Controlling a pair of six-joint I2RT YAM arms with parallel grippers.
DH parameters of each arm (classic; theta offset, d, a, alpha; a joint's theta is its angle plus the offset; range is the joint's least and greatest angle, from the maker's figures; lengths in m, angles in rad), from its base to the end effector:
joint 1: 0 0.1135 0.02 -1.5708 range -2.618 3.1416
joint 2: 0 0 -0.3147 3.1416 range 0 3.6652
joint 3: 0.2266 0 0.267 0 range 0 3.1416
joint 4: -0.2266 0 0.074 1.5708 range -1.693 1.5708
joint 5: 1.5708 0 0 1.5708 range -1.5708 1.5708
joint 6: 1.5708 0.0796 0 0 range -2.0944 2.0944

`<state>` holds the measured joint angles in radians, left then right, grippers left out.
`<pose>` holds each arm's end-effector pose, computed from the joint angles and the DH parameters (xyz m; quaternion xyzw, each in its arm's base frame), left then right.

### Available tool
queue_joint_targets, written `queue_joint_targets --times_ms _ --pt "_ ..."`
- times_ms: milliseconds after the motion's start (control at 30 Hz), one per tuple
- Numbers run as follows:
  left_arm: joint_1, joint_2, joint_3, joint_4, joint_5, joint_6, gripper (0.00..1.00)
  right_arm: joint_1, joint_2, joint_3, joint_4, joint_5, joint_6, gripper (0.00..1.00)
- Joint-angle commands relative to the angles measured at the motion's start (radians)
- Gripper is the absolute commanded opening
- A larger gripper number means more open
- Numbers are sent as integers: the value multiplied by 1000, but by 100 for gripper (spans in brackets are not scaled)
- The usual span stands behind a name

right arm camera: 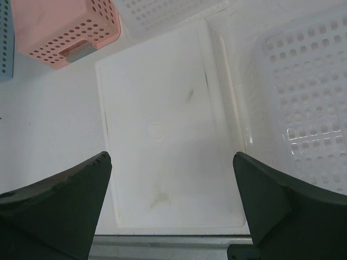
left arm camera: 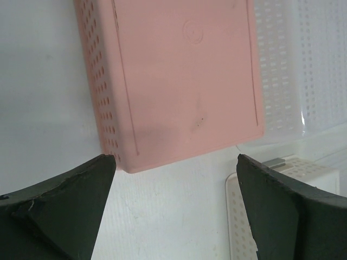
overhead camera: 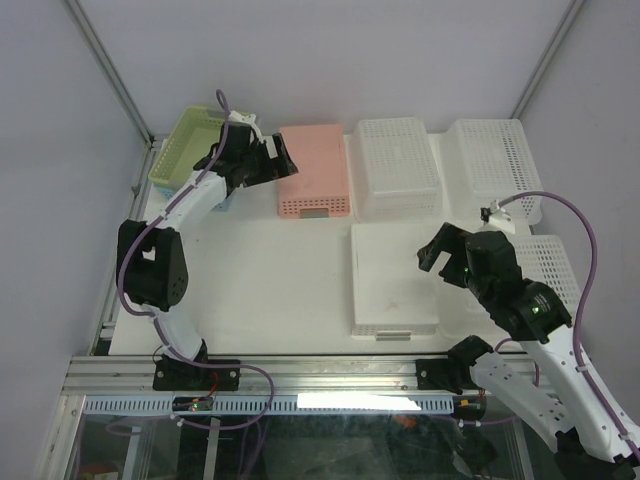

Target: Turn the large container upside down

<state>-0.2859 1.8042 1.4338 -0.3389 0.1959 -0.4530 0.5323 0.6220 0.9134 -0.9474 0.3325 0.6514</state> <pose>0.4489 -0.1481 0.2824 -0.0348 0.9046 -0.2329 0.3554 0.1118 0.0357 0.3380 0.1256 0.8789 0.1198 0.4443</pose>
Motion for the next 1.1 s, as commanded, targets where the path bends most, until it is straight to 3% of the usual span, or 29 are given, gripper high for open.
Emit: queue_joint_targets --times_ms 0,200,433,500,667,933,1067 --pt "29 -88 133 -79 -143 106 99 -2 -5 11 37 7 -10 99" --pt "95 -62 202 -153 -298 209 99 -2 -25 -28 64 -5 -6 99" --pt "117 16 219 -109 -455 407 99 -1 -46 -50 73 15 -7 99" --pt "135 54 251 -122 -434 419 96 0 -56 -58 74 18 -6 99" --pt "170 152 331 -173 -326 403 82 -1 -75 -74 74 13 4 99" --pt "183 226 386 -194 -330 390 42 -1 -96 -72 52 27 8 99" --pt "183 243 393 -198 -320 389 39 -2 -90 -68 52 27 8 99"
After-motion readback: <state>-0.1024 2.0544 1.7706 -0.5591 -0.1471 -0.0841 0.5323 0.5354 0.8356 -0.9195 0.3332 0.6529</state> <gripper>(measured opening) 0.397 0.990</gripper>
